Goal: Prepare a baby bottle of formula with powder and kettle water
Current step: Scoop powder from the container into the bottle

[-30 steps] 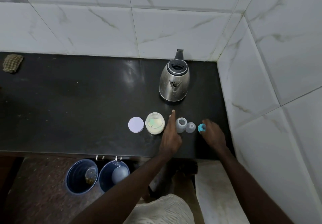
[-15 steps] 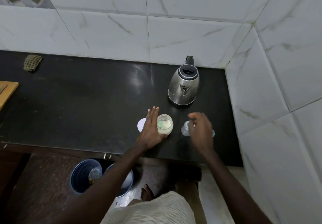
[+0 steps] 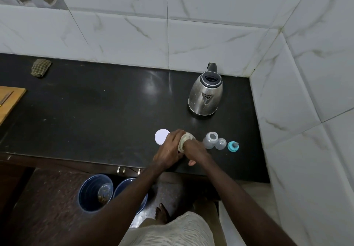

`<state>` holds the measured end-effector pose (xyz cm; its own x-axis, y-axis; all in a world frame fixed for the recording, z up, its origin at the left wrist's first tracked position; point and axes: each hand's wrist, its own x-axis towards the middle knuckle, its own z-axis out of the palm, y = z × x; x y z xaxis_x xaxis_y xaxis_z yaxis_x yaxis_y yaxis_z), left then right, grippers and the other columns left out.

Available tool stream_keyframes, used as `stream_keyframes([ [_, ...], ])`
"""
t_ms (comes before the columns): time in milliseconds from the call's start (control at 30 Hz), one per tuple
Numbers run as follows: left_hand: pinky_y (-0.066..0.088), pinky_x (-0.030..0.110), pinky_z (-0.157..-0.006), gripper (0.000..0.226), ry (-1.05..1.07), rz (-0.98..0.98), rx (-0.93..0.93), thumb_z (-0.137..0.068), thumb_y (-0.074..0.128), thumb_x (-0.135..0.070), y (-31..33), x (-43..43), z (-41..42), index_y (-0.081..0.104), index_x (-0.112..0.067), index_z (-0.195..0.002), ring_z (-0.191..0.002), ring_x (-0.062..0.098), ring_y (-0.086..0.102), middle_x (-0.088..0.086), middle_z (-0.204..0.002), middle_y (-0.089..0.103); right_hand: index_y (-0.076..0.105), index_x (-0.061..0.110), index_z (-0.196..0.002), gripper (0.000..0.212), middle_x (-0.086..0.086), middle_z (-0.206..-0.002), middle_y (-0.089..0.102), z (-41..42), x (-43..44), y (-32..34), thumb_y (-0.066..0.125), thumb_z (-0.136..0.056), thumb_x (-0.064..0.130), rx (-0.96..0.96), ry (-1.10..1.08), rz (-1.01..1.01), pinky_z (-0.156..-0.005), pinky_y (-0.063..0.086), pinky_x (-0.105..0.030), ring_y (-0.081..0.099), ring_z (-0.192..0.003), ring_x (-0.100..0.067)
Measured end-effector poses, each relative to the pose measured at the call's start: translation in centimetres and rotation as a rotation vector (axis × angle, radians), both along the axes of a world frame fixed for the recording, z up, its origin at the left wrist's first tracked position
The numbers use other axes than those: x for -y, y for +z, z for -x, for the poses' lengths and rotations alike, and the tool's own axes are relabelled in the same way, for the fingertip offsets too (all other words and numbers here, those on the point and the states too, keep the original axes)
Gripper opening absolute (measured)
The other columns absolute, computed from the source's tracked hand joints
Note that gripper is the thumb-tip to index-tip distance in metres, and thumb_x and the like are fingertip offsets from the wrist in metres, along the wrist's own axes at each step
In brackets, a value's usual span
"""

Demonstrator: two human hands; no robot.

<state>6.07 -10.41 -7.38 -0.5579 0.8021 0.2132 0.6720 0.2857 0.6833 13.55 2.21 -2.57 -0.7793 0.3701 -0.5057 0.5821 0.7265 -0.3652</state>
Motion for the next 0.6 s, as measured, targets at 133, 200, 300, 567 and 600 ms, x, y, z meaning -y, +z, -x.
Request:
stream_keyframes([
  [133, 0.034, 0.027, -0.118, 0.063, -0.037, 0.011, 0.000, -0.089, 0.067, -0.028, 0.3, 0.2, -0.1, 0.049, -0.006, -0.144, -0.135, 0.022, 0.047, 0.010, -0.145, 0.054, 0.065, -0.004, -0.123, 0.033, -0.021, -0.111, 0.073, -0.6, 0.2, -1.1, 0.047, -0.105, 0.016, -0.009, -0.084, -0.008, -0.055, 0.056, -0.027, 0.064, -0.063, -0.018],
  [200, 0.036, 0.029, -0.116, 0.061, -0.032, -0.006, -0.012, -0.089, 0.068, -0.029, 0.6, 0.0, 0.0, 0.050, -0.006, -0.143, -0.133, 0.022, 0.049, 0.011, -0.143, 0.056, 0.069, 0.002, -0.117, 0.024, -0.017, -0.114, 0.074, -0.6, 0.5, -0.6, 0.054, -0.099, 0.010, -0.025, -0.168, -0.055, -0.071, 0.058, -0.033, 0.072, -0.087, -0.027],
  [300, 0.040, 0.031, -0.105, 0.058, -0.017, -0.003, 0.017, -0.082, 0.071, -0.026, 1.3, -0.3, 0.0, 0.051, -0.009, -0.134, -0.118, 0.022, 0.053, 0.013, -0.130, 0.061, 0.069, 0.012, -0.115, 0.026, -0.012, -0.104, 0.073, -0.9, 1.2, 0.2, 0.058, -0.093, 0.007, -0.178, -0.133, -0.230, -0.069, 0.053, -0.037, 0.073, -0.091, -0.031],
  [567, 0.048, 0.038, -0.097, 0.055, -0.029, 0.013, 0.113, -0.080, 0.081, -0.027, 1.1, -0.7, 0.9, 0.056, -0.020, -0.128, -0.111, 0.017, 0.059, -0.007, -0.121, 0.061, 0.069, 0.015, -0.084, 0.026, -0.003, -0.071, 0.071, -0.6, 0.4, -0.2, 0.085, -0.066, 0.006, -0.150, 0.160, -0.550, -0.049, 0.049, -0.029, 0.071, -0.056, -0.022],
  [600, 0.049, 0.039, -0.097, 0.052, -0.032, 0.011, 0.117, -0.082, 0.080, -0.026, 1.1, -0.9, 0.8, 0.056, -0.021, -0.128, -0.112, 0.017, 0.059, -0.007, -0.122, 0.061, 0.070, 0.016, -0.096, 0.017, -0.004, -0.088, 0.076, -0.5, 0.4, 0.2, 0.075, -0.082, 0.007, -0.102, 0.203, -0.541, -0.062, 0.053, -0.031, 0.076, -0.075, -0.023],
])
